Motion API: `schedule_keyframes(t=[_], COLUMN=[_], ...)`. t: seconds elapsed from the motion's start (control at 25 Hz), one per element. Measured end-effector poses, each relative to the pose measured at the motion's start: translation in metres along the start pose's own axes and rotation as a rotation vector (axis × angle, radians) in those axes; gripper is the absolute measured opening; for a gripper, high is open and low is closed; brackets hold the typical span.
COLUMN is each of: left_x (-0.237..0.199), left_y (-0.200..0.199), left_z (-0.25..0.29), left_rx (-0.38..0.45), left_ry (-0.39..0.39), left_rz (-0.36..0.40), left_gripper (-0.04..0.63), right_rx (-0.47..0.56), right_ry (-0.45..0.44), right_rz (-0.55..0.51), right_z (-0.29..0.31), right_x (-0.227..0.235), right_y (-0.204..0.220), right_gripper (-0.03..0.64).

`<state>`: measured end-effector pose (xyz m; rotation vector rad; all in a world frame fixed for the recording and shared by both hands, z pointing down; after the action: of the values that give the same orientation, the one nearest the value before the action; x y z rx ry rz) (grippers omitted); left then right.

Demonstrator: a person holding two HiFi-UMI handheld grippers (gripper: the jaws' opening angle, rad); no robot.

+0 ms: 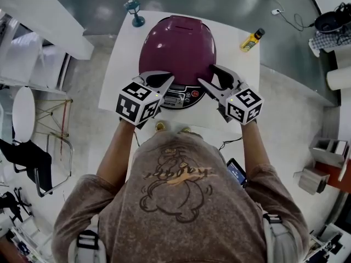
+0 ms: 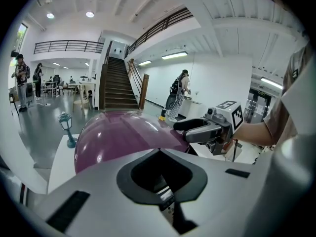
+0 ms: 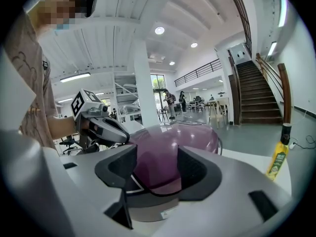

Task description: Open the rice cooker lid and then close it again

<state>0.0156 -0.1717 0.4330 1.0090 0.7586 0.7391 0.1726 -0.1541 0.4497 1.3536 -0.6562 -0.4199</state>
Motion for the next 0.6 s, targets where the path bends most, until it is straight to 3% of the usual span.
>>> schedule_keyframes(t=[0.6], left_x=[-0.0016], left_y=[0.0021], left_z=[0.0062], left_rx=[-0.079], left_ry=[0.029], left_rz=[-0.012], left_gripper=[0.020], right_rx=[-0.017], right_ry=[-0.003], right_rz=[-0.014], right_z=[0.0014], right_x=[0.0022], right_y=[0.0040], right_gripper=[0.236])
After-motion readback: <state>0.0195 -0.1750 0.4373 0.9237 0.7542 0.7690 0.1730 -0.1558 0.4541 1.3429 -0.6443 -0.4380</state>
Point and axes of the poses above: the fingertips, and each gripper's own axes: z forward along the fingers, x to its right, y out of its underside, the point moved 4 cm from there along -z, backward along the fingers, and after that the axes turned 12 degrees about x, right-handed, at the moved point
